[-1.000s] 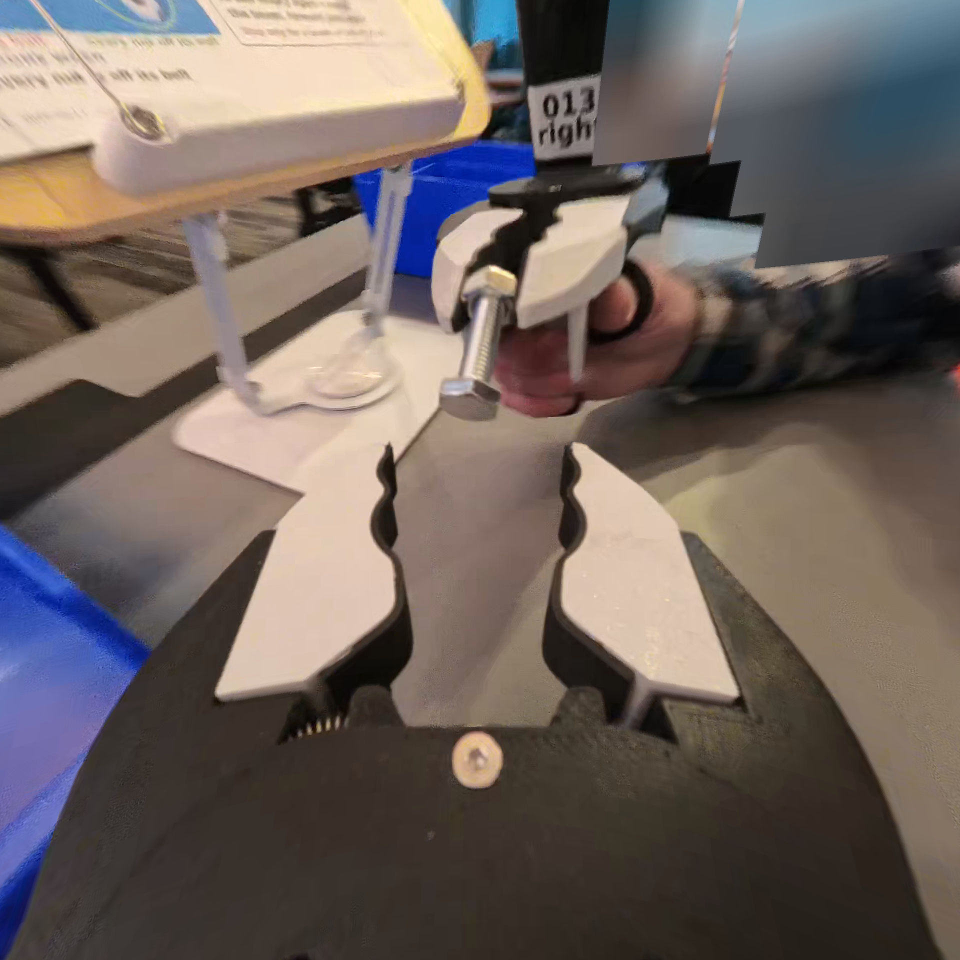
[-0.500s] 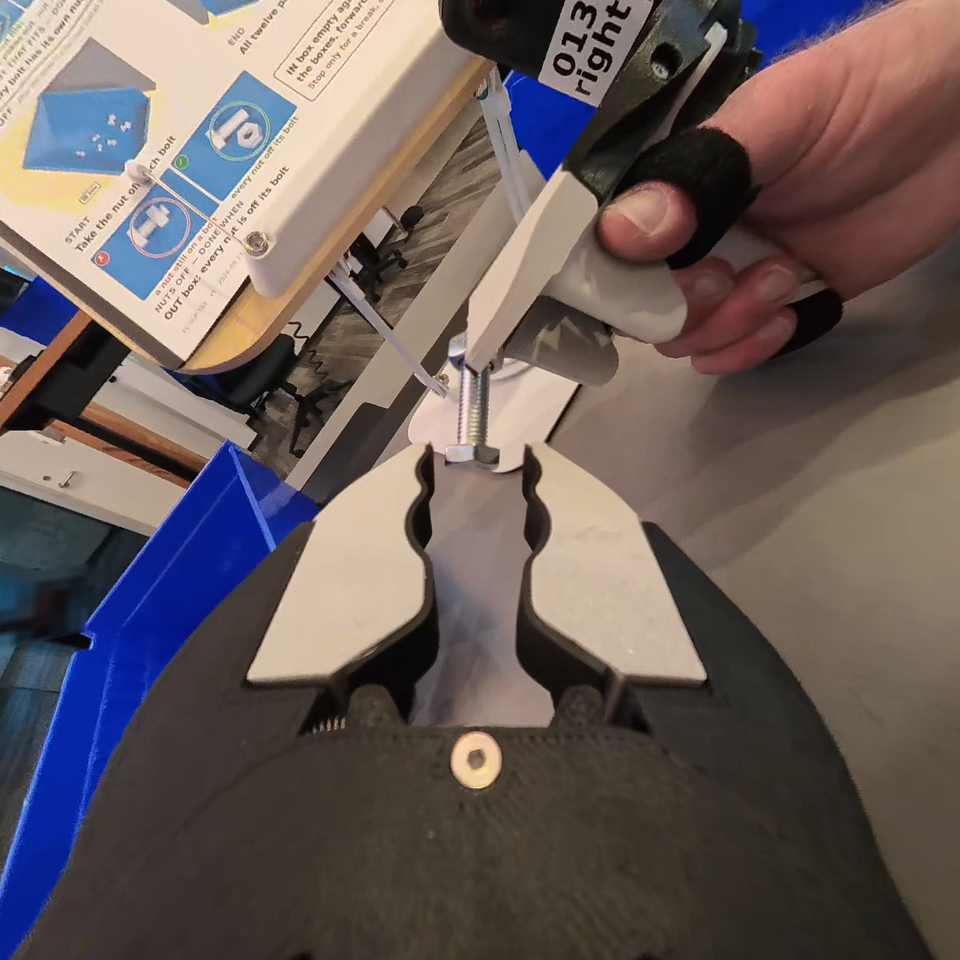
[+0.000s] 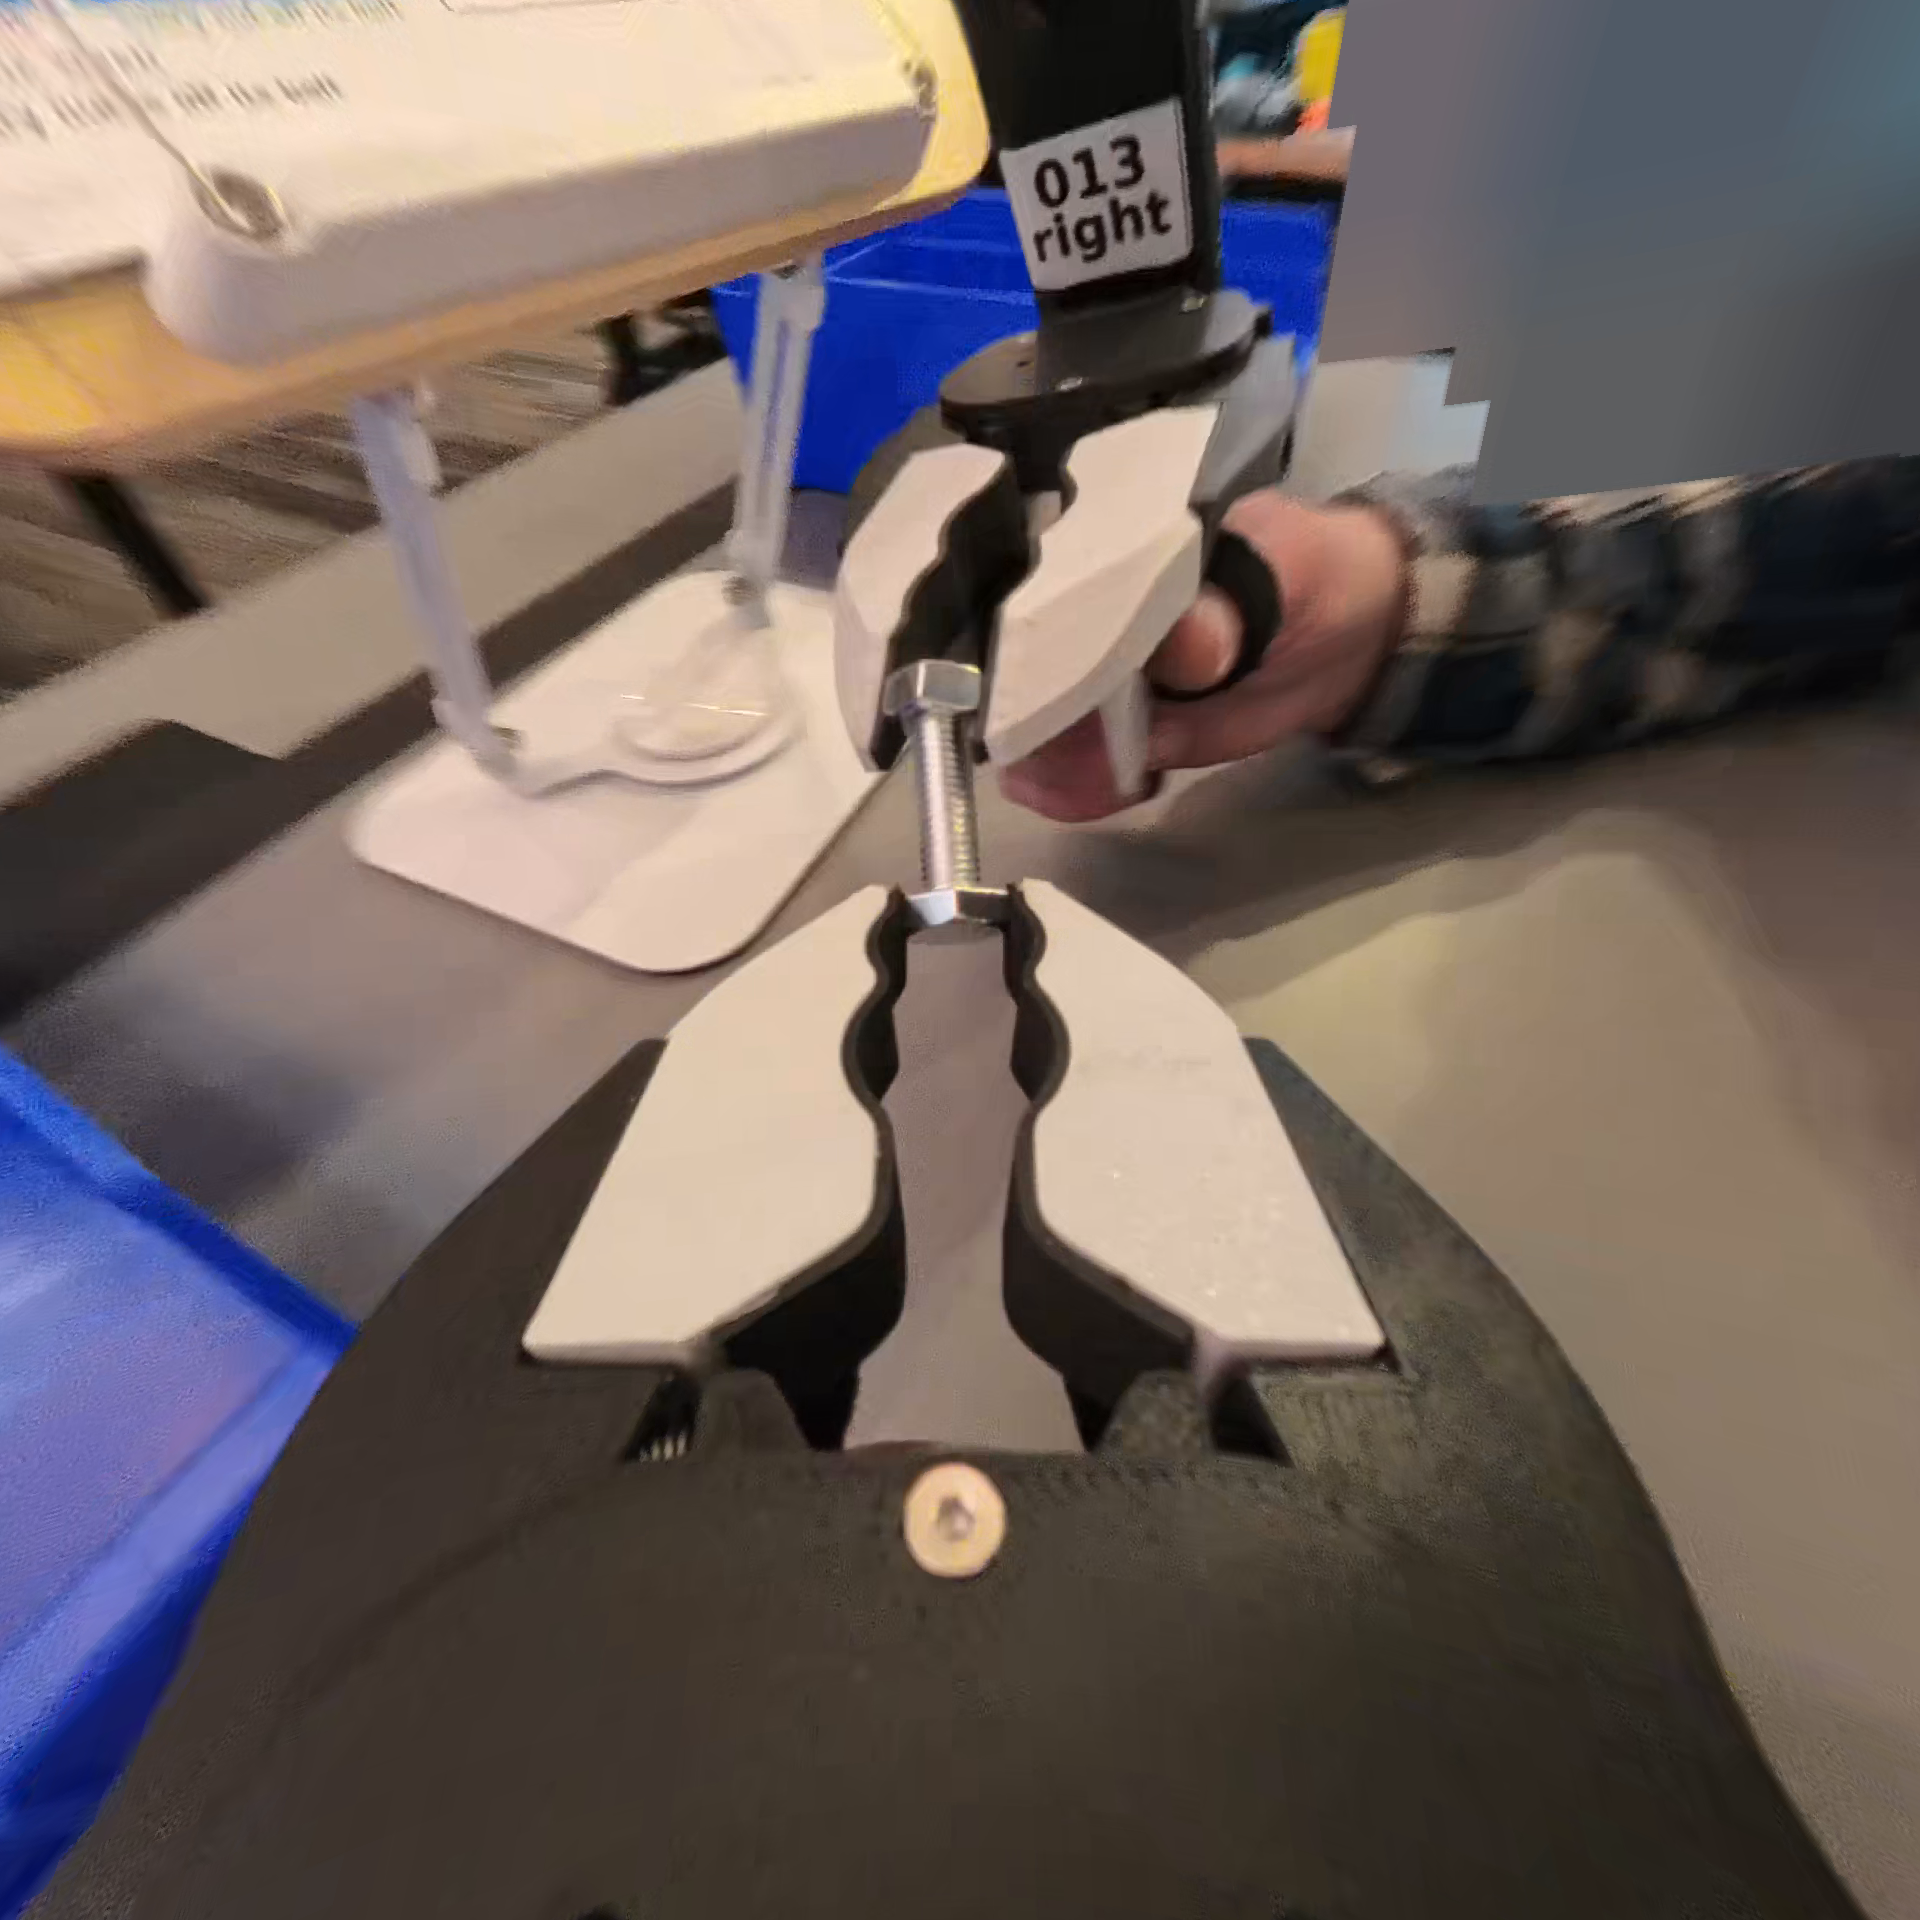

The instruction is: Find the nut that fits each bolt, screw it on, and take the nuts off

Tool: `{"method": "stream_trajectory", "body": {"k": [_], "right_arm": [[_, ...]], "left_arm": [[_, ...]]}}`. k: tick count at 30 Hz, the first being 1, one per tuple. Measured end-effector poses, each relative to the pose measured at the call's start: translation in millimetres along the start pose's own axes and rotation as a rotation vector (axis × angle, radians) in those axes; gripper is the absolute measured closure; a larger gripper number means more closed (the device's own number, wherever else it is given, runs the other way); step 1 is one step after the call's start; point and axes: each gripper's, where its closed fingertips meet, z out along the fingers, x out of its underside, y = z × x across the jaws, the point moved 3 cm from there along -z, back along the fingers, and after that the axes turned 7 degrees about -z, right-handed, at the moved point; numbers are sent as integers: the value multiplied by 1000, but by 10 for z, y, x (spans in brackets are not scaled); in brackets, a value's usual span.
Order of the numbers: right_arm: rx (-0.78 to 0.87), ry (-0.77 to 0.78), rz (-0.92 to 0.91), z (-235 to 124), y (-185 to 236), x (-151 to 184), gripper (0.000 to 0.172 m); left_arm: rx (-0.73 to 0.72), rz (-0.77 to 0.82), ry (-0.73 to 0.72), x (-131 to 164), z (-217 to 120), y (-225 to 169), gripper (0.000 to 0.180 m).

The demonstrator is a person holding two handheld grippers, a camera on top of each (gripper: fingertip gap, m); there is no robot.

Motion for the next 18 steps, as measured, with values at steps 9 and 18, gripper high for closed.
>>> {"method": "stream_trajectory", "body": {"k": [9,18], "right_arm": [[25,44,-195,-42,56,-69,153],[29,43,-193,-9,79,-48,153]], "left_arm": [[219,-207,-61,-18,-56,-57,163],[243,-228,-57,11,-22,-67,163]]}}
